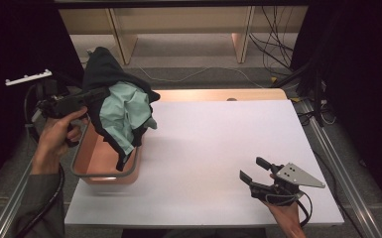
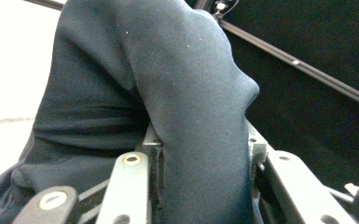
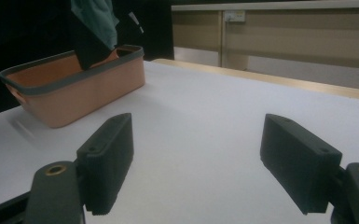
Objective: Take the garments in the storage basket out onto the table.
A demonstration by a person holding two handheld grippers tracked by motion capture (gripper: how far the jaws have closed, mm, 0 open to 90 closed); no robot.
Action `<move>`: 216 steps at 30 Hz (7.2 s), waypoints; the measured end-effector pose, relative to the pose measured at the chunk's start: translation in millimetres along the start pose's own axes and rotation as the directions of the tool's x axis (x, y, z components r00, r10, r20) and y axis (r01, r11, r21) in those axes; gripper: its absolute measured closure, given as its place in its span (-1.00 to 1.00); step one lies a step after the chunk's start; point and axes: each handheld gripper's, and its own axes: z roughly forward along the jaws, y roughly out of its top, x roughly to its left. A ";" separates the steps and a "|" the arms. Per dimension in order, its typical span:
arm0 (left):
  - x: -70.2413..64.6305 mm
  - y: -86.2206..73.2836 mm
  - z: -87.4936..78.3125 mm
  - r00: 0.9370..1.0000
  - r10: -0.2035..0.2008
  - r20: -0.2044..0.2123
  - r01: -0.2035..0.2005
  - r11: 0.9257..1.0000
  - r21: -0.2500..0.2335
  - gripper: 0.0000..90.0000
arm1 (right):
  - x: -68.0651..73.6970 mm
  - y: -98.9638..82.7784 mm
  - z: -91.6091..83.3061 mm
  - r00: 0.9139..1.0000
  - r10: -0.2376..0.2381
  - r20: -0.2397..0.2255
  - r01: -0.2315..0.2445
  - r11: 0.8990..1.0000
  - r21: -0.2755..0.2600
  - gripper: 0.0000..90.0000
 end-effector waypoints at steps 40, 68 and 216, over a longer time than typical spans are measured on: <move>-65.9 -54.8 126.9 0.990 0.034 0.136 -0.062 0.977 0.206 0.43 | -0.1 0.8 -0.8 1.000 -0.007 0.000 0.007 1.000 -0.009 -0.41; -48.5 -70.5 160.4 0.999 0.004 0.031 -0.011 0.975 0.220 0.43 | -0.8 0.7 -0.3 1.000 0.006 0.000 -0.006 1.000 -0.009 -0.41; -52.7 -162.3 103.4 0.962 0.264 0.066 -0.267 0.962 0.055 -0.69 | 0.8 -1.1 2.3 1.000 0.016 -0.027 -0.015 1.000 0.006 -0.42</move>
